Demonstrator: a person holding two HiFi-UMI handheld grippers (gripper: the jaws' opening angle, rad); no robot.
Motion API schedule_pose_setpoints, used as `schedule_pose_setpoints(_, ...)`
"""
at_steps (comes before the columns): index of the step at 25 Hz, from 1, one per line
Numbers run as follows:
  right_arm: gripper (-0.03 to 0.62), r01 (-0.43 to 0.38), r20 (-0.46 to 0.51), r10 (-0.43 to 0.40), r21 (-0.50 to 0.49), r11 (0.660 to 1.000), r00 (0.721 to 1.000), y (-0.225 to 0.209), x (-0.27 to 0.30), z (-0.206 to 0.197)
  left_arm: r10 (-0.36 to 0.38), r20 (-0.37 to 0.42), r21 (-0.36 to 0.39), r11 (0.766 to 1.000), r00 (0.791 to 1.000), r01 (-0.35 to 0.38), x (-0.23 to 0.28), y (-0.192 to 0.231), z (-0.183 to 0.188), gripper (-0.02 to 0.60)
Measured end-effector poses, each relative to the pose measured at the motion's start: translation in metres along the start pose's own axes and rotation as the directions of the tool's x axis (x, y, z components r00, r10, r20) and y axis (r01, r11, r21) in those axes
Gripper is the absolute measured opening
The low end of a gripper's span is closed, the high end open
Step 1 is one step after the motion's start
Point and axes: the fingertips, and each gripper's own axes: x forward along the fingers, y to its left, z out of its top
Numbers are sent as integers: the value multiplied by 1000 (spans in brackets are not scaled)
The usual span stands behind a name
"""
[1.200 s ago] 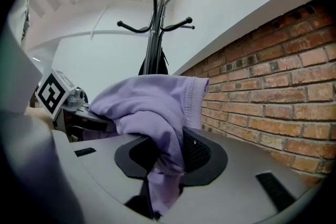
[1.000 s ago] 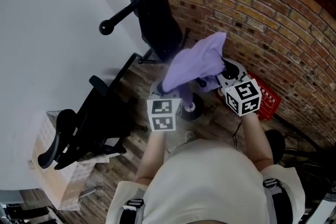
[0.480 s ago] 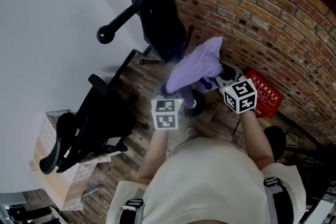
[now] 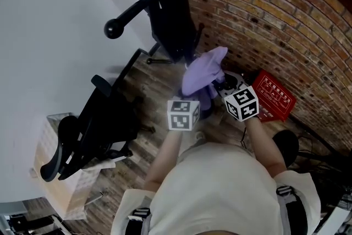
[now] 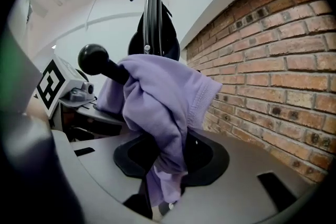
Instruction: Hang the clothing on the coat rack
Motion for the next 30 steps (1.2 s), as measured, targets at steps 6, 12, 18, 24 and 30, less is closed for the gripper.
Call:
schedule_pose_setpoints(6,129,-35,-12,35,21,999,999,21,4,-12,-47,21,-52,997,999,48,5,-11,-6,51)
schedule_pose_setpoints(12,133,-39,-1,39,41,998,999,31,-1,-16,-41,36,-57,997,999,43,0,-14,-8,51)
schedule_pose_setpoints(18,172,-21,0,21,8,1000,1000,33,-15,-18,-6,35,-29,1000,999,7,-12,-14,-10,59)
schedule_pose_setpoints(24,201,21,31,-21,19,1000,999,29,-39,-17,45,73,-61,997,996,-41,-33,-14,-12,137)
schedule_pose_setpoints(30,201,36,85,-40,55,998,996,34,-70,-10,92,105,-136,988,990,-77,-60,-15,-21,239)
